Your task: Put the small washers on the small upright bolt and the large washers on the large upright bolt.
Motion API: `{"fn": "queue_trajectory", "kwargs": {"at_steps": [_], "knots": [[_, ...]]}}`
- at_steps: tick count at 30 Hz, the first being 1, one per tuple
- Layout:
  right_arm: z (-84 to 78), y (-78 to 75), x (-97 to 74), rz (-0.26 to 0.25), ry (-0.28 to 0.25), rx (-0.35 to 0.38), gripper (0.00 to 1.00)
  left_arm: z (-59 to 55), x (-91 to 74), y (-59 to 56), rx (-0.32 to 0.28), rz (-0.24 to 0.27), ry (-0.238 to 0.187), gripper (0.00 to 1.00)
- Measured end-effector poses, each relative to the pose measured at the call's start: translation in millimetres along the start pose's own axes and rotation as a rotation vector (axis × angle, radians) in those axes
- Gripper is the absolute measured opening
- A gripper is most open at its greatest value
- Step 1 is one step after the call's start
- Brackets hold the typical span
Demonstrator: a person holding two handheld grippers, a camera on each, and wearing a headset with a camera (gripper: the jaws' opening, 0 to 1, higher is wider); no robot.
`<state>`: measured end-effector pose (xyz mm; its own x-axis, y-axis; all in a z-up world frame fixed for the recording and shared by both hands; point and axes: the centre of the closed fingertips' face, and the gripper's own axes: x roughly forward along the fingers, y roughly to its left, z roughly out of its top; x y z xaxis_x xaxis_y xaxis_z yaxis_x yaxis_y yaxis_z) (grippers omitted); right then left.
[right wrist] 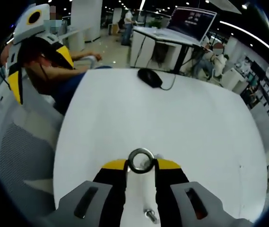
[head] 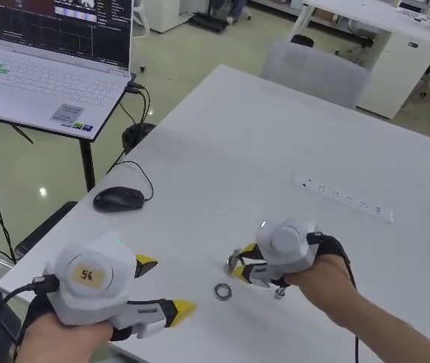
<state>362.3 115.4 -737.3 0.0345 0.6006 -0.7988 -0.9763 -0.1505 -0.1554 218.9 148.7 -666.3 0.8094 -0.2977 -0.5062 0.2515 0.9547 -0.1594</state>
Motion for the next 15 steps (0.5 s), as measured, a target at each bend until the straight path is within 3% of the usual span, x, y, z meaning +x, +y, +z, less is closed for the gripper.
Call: {"fn": "queue_trajectory", "kwargs": {"at_steps": [6, 15], "knots": [[-0.3, -15.7, 6.4, -0.012, 0.02, 0.046, 0.23, 3.3, 2.6, -2.7, 0.007, -0.007, -0.001, 0.56], [-8.8, -19.9, 17.8, 0.008, 0.056, 0.087, 0.23, 4.6, 3.9, 0.3, 0.005, -0.006, 0.001, 0.56]]}}
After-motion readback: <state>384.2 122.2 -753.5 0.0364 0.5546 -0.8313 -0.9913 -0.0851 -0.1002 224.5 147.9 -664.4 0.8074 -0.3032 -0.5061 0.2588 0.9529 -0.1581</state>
